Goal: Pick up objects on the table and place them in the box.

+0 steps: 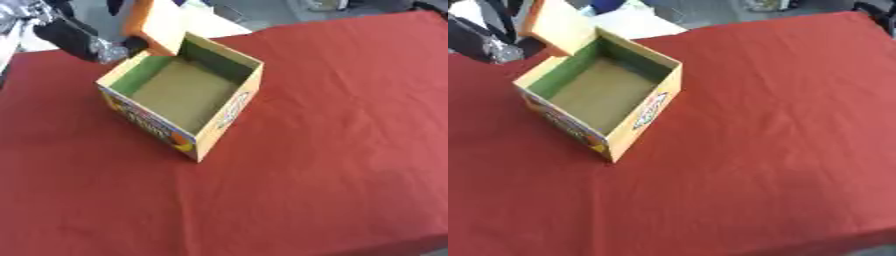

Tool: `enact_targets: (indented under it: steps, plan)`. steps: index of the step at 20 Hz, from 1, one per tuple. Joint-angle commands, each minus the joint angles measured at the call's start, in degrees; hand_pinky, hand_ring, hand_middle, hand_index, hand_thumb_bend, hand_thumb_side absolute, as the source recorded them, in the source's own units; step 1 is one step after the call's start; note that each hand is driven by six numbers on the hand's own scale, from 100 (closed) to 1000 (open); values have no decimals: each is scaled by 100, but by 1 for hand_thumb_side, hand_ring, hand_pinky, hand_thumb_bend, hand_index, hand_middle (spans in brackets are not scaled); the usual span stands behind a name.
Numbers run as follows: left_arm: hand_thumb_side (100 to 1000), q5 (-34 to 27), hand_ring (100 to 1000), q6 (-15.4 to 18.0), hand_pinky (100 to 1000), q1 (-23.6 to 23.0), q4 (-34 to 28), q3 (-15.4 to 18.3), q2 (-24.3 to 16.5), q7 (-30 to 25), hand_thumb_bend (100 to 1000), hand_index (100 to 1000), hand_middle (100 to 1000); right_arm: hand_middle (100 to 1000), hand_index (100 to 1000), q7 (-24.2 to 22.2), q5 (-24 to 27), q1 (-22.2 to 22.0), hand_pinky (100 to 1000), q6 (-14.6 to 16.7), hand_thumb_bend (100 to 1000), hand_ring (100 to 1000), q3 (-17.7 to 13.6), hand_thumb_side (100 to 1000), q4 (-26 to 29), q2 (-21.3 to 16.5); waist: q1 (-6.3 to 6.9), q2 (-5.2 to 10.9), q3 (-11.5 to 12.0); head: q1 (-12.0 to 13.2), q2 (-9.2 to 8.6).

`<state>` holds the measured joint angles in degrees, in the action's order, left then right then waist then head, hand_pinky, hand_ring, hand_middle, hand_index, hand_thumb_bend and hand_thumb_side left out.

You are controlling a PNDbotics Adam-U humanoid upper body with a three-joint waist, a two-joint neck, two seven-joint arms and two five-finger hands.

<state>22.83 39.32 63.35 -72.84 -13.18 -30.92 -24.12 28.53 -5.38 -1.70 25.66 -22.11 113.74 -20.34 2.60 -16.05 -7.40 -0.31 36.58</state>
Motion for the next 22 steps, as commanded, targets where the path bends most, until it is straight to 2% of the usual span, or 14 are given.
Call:
enact_targets:
  steps: [1,6,13,18,22]
  plan:
    - [139,505,320,800,327,285,380,172,173,-337,100,424,303,495,687,-73,74,95,642,22,100,749,19,726,85,-58,-28,32,-39,96,-204]
    - [115,1436,321,1072,347,400,759,231,401,207,100,425,308,493,687,-148,137,197,641,31,100,749,45,726,85,-14,-24,-98,-104,149,-339]
    - [154,2386,327,1260,356,298,1032,154,530,842,100,427,310,492,686,-213,182,270,640,13,100,750,63,727,85,31,-11,-174,-107,130,-353]
    - [201,2703,338,1265,365,175,1182,57,655,991,100,436,320,491,686,-213,208,274,640,-16,100,750,60,727,85,71,-29,-183,-98,126,-353]
    - [222,2787,382,1265,399,116,1332,68,782,1009,100,486,379,491,686,-219,219,278,640,-15,100,750,63,727,85,85,-50,-192,-103,137,-367]
